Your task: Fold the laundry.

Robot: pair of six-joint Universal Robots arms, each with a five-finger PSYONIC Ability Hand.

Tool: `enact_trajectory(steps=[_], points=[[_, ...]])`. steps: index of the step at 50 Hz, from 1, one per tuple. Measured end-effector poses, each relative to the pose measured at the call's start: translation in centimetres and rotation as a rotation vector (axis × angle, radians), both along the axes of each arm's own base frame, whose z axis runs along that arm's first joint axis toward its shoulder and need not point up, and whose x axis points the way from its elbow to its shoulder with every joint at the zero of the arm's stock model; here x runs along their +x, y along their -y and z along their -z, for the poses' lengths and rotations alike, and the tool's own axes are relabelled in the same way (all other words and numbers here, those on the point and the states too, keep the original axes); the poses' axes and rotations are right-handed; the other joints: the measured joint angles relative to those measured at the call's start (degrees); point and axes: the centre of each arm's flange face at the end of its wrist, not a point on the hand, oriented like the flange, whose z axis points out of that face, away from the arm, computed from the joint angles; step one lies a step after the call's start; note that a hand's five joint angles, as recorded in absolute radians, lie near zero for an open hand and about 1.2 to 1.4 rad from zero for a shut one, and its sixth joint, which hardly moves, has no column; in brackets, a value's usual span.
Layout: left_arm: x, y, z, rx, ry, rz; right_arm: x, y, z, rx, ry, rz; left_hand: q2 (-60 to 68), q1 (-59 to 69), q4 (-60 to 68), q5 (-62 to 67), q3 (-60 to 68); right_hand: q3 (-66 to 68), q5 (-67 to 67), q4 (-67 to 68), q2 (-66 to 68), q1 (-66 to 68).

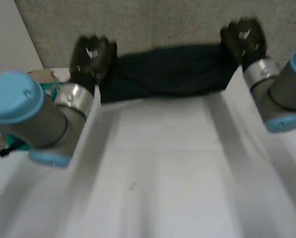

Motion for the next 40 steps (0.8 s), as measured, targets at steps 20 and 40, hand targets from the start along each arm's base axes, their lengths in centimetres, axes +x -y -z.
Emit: enact_trajectory(steps=[20,40], points=[[5.0,-13.6,5.0,0.539,0.334,0.074,-4.7,-13.8,7.0,0.532,-0.606,-0.054,0.00,0.00,0.00,0.00,0.00,0.17,0.01,0.00,0.14,0.00],[4.3,-14.6,3.5,0.548,0.398,0.124,-6.6,-18.2,7.3,0.594,-0.667,-0.072,-52.40,-49.85,-52.83,-52.45,-52.38,0.17,0.00,0.00,0.14,0.00]])
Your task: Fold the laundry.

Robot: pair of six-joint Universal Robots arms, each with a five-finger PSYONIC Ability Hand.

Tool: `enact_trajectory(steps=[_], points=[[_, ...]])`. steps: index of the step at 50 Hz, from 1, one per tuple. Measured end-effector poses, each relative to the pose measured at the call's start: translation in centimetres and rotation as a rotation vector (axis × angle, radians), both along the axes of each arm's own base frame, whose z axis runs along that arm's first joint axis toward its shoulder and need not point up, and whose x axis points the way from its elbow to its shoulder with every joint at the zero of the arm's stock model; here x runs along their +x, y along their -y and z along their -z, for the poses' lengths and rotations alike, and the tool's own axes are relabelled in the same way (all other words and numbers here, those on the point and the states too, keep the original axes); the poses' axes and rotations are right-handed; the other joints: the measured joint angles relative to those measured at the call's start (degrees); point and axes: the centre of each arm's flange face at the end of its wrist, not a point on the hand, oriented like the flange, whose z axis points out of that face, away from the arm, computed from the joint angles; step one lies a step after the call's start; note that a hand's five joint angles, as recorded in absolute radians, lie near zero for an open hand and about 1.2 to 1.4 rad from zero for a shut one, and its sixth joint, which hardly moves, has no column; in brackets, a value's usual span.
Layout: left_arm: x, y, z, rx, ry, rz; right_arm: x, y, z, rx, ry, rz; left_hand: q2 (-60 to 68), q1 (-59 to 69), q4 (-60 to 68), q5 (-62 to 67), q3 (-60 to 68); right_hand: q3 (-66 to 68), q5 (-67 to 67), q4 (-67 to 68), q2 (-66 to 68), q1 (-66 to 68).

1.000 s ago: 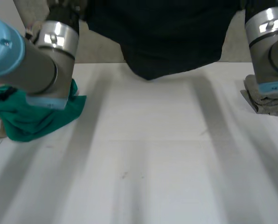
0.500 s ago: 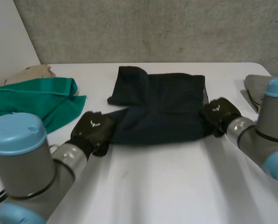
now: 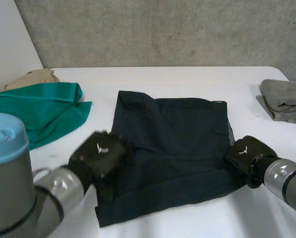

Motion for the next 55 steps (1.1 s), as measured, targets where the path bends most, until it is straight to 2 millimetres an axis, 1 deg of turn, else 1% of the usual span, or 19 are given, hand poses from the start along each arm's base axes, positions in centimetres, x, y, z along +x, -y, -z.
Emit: enact_trajectory(steps=[3,7,8,10,13,15,18,21,23,26,29,36,40,41,42,44,49,50,55], points=[[-0.6,3.2,-0.2,-0.074,-0.064,-0.023,0.1,0.2,0.3,-0.019,0.009,0.003,9.19,10.81,9.45,9.67,9.22,0.00,0.00,0.00,0.00,0.00],[-1.6,6.4,0.0,-0.119,-0.124,-0.011,0.1,0.4,0.5,-0.035,0.029,0.013,12.83,13.81,13.37,13.46,12.97,0.00,0.00,0.00,0.00,0.00],[-1.7,6.9,0.1,-0.121,-0.131,-0.007,0.1,0.4,0.5,-0.035,0.032,0.015,13.54,14.51,14.15,14.24,13.80,0.00,0.00,0.00,0.00,0.00],[-2.4,8.7,0.8,-0.118,-0.154,0.008,0.2,0.6,0.7,-0.036,0.043,0.022,13.98,14.95,14.67,14.79,14.26,0.00,0.00,0.00,0.00,0.00],[-3.4,11.4,2.2,-0.095,-0.172,0.017,0.2,0.7,0.9,-0.034,0.053,0.029,15.62,16.48,16.22,16.35,15.87,0.00,0.00,0.00,0.00,0.00],[-3.7,12.6,3.2,-0.077,-0.172,0.015,0.2,0.8,1.0,-0.033,0.056,0.031,16.53,17.60,17.19,17.31,16.75,0.00,0.00,0.00,0.00,0.00],[-4.0,14.9,5.3,-0.033,-0.157,-0.002,0.2,0.8,1.2,-0.032,0.058,0.034,17.36,18.20,18.00,18.06,17.56,0.00,0.00,0.00,0.00,0.00],[-4.0,15.9,6.5,-0.007,-0.142,-0.015,0.2,0.9,1.3,-0.032,0.058,0.035,18.11,18.87,18.73,18.76,18.32,0.00,0.00,0.00,0.00,0.00],[-3.9,17.0,7.8,0.019,-0.123,-0.029,0.2,0.9,1.4,-0.032,0.058,0.036,18.43,19.10,19.02,18.99,18.61,0.00,0.00,0.00,0.00,0.00],[-3.8,17.6,8.7,0.020,-0.098,-0.028,0.2,1.0,1.5,-0.036,0.059,0.038,21.87,23.01,22.31,22.18,22.02,0.00,0.01,0.00,0.00,0.00],[-3.9,18.0,9.3,0.003,-0.068,-0.016,0.1,1.2,1.6,-0.038,0.059,0.040,22.35,23.38,22.79,22.61,22.56,0.00,0.00,0.00,0.00,0.00],[-4.1,18.5,10.3,-0.040,-0.007,0.011,0.1,1.4,1.8,-0.038,0.059,0.043,24.93,25.88,25.38,25.10,25.23,0.00,0.00,0.00,0.00,0.00],[-4.1,18.7,10.7,-0.048,0.006,0.014,0.1,1.4,1.8,-0.038,0.060,0.043,28.79,30.17,29.13,28.87,29.03,0.00,0.00,0.00,0.00,0.00],[-4.1,18.8,10.8,-0.049,0.009,0.013,0.1,1.4,1.8,-0.039,0.060,0.044,33.94,35.30,34.28,33.85,34.06,0.00,0.01,0.00,0.00,0.00],[-4.0,18.9,10.8,-0.051,0.011,0.008,0.1,1.4,1.8,-0.039,0.060,0.044,45.56,45.43,45.28,42.84,44.87,0.00,0.00,0.00,0.00,0.00],[-3.9,19.0,10.7,-0.058,0.016,-0.006,0.1,1.5,1.8,-0.041,0.060,0.044,51.24,48.84,51.51,49.83,50.96,0.00,0.00,0.00,0.00,0.00],[-3.6,19.3,10.3,-0.087,0.029,-0.064,0.1,1.5,1.8,-0.046,0.061,0.044,52.10,48.84,52.59,50.39,52.10,0.00,0.00,0.00,0.00,0.00],[-3.4,19.5,9.8,-0.116,0.037,-0.113,0.1,1.5,1.8,-0.048,0.061,0.044,52.10,48.84,52.60,50.39,52.10,0.00,0.00,0.00,0.00,0.00],[-2.7,19.4,8.2,-0.181,0.046,-0.201,0.2,1.4,1.8,-0.049,0.062,0.041,52.10,48.84,52.77,50.39,52.10,0.00,0.00,0.00,0.00,0.00]])
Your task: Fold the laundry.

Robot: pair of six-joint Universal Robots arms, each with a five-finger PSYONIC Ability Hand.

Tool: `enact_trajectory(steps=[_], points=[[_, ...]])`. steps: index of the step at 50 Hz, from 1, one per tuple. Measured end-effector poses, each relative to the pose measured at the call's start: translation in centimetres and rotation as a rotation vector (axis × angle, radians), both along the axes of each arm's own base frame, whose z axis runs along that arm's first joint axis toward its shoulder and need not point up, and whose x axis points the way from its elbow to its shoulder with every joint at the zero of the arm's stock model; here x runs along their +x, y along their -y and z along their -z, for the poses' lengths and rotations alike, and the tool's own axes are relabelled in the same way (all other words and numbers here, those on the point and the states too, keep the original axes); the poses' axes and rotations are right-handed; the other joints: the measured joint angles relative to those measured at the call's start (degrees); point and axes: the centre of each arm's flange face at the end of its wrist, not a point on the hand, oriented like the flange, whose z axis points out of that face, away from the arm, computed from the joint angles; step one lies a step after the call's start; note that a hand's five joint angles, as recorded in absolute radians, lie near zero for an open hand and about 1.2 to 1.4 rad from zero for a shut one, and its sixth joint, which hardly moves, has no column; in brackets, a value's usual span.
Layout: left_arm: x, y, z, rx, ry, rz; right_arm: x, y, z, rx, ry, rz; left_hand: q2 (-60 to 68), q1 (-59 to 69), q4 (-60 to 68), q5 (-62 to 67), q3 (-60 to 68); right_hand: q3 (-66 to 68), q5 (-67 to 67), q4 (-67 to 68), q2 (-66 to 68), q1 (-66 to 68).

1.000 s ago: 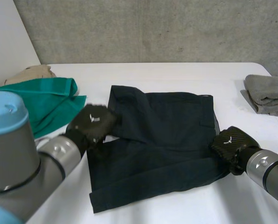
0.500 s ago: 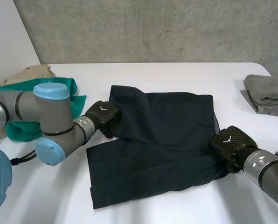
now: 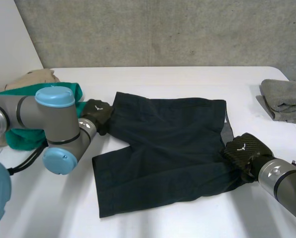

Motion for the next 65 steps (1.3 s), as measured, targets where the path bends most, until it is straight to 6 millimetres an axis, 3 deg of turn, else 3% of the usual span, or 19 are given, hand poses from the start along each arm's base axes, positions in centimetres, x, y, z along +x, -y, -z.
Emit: enact_trajectory(steps=[10,12,13,14,16,20,26,31,35,38,42,47,52,54,60,65], points=[[0.3,-1.4,0.3,0.003,0.029,-0.019,0.1,-0.3,0.1,0.007,0.002,-0.003,-0.06,-0.12,-0.04,-0.06,-0.06,0.00,0.14,0.00,0.00,0.00],[0.3,-1.7,0.5,0.012,0.037,-0.014,0.1,-0.2,0.1,0.007,0.006,0.000,-25.69,-23.80,-24.90,-22.46,-25.17,0.00,0.13,0.00,0.00,0.00],[0.3,-1.7,0.4,0.012,0.038,-0.013,0.1,-0.2,0.1,0.007,0.007,0.000,-25.69,-23.80,-24.90,-22.46,-25.17,0.00,0.19,0.00,0.00,0.00],[0.3,-1.7,0.3,0.012,0.037,-0.012,0.1,-0.2,0.1,0.007,0.012,0.003,-38.88,-37.72,-38.81,-36.32,-37.79,0.00,0.21,0.00,0.00,0.00],[0.3,-1.8,0.0,0.010,0.034,-0.012,0.1,-0.2,0.1,0.008,0.016,0.006,-42.33,-40.57,-43.00,-40.57,-41.79,0.00,0.21,0.00,0.00,0.00],[0.5,-2.6,-2.5,-0.005,0.008,-0.012,0.1,0.0,0.0,0.009,0.039,0.020,-48.33,-43.92,-49.17,-47.09,-47.98,0.00,0.21,0.00,0.00,0.00],[1.2,-5.9,-6.6,0.006,-0.064,-0.010,0.1,0.5,-0.4,0.001,0.087,0.049,-47.06,-42.94,-47.82,-45.15,-46.98,0.00,0.17,0.00,0.00,0.00],[2.1,-10.9,-8.6,0.102,-0.159,-0.008,0.1,1.2,-0.8,-0.016,0.131,0.078,-42.96,-38.71,-43.08,-40.48,-42.61,0.00,0.21,0.00,0.00,0.00],[2.8,-14.6,-8.2,0.212,-0.199,-0.009,0.1,1.4,-0.9,-0.027,0.151,0.090,-42.09,-37.97,-42.05,-39.47,-41.77,0.00,0.21,0.00,0.00,0.00],[3.4,-17.8,-6.7,0.316,-0.200,-0.003,0.1,1.5,-1.0,-0.035,0.159,0.095,-42.07,-37.97,-42.05,-39.47,-41.77,0.00,0.21,0.00,0.00,0.00],[3.6,-19.8,-5.0,0.390,-0.178,0.009,0.1,1.5,-1.1,-0.039,0.160,0.096,-42.04,-37.97,-42.05,-39.47,-41.76,0.00,0.21,0.00,0.00,0.00],[3.4,-20.4,-3.1,0.435,-0.146,0.016,0.0,1.5,-1.2,-0.042,0.159,0.099,-39.12,-34.89,-39.41,-36.83,-39.17,0.00,0.21,0.00,0.00,0.00],[3.0,-19.8,-1.6,0.454,-0.124,0.008,-0.1,1.4,-1.5,-0.052,0.157,0.100,-5.80,-1.63,-6.79,-4.76,-6.52,0.00,0.21,0.00,0.00,0.00],[2.9,-19.6,-1.4,0.449,-0.125,0.006,-0.1,1.3,-1.7,-0.056,0.153,0.099,-0.89,0.77,-1.18,0.37,-1.09,0.00,0.21,0.00,0.00,0.00],[2.9,-19.7,-4.1,0.358,-0.177,0.029,-0.5,-0.2,-2.9,-0.040,0.097,0.071,0.05,0.77,-0.20,0.72,-0.22,0.00,0.22,0.00,0.00,0.00],[3.6,-21.9,-7.4,0.328,-0.180,0.074,-1.1,-3.0,-4.0,0.036,-0.036,0.000,0.05,0.77,-0.20,0.73,0.05,0.00,0.22,0.00,0.00,0.00]])
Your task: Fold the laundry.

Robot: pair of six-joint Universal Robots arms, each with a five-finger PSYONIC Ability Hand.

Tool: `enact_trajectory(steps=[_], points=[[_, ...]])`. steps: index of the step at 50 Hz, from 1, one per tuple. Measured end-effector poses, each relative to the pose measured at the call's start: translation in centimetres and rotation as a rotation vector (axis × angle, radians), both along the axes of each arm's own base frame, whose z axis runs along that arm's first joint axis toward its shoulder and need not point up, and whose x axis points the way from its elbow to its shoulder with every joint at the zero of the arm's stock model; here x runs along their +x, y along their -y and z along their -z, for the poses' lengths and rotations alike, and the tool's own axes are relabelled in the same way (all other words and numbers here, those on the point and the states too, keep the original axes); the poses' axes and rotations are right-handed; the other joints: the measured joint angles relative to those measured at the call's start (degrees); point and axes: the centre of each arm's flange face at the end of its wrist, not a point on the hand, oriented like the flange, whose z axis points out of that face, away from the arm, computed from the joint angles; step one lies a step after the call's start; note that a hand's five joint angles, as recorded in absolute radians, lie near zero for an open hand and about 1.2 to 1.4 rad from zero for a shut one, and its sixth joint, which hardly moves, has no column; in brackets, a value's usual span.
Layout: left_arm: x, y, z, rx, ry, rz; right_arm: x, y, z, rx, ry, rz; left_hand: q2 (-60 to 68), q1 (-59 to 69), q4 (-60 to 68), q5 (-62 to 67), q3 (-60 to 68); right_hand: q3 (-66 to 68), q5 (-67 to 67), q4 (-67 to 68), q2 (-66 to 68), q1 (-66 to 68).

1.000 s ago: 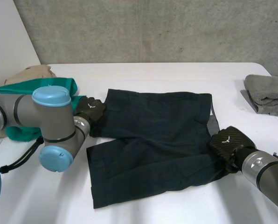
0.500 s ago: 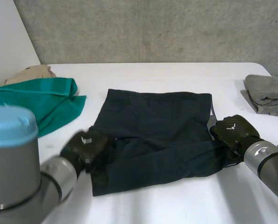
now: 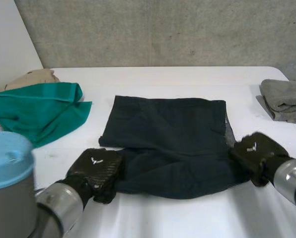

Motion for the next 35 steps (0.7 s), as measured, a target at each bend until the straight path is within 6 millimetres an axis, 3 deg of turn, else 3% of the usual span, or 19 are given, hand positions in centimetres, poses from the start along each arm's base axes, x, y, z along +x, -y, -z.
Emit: enact_trajectory(steps=[4,7,12,15,25,30,35], points=[[0.8,-2.4,-1.0,0.047,0.068,0.055,-0.6,-1.4,-0.6,0.058,-0.088,-0.047,0.10,0.00,0.00,0.00,0.34,0.01,-0.01,0.00,0.07,0.00],[0.8,-3.3,-1.6,0.055,0.113,0.096,-0.8,-1.5,-1.2,0.056,-0.111,-0.061,0.11,0.00,0.09,0.00,0.35,0.00,0.00,0.00,0.22,0.00],[-1.0,-1.4,-2.0,-0.039,0.111,0.122,-0.5,0.7,-1.5,-0.011,-0.065,-0.034,0.11,0.14,0.23,0.00,0.35,0.00,0.00,0.00,0.22,0.00],[-2.3,1.2,-2.1,-0.124,0.084,0.099,0.0,2.6,-1.1,-0.037,-0.023,-0.010,0.11,0.15,0.23,0.00,0.35,0.00,-0.01,0.00,0.22,0.00],[-6.9,13.6,-1.4,-0.443,0.033,-0.013,2.2,10.2,0.1,-0.224,0.096,0.057,0.11,0.15,0.24,0.29,0.35,0.01,0.00,0.00,0.22,0.00],[-8.5,19.6,0.4,-0.579,0.050,-0.049,4.5,14.4,1.2,-0.369,0.133,0.049,0.11,0.15,0.24,0.29,0.35,0.00,0.00,0.00,0.22,0.00],[-9.7,23.8,2.7,-0.680,0.039,-0.071,6.5,17.7,3.3,-0.449,0.146,0.040,0.11,0.15,0.24,0.29,0.35,-0.02,0.00,-0.02,0.22,0.00]])
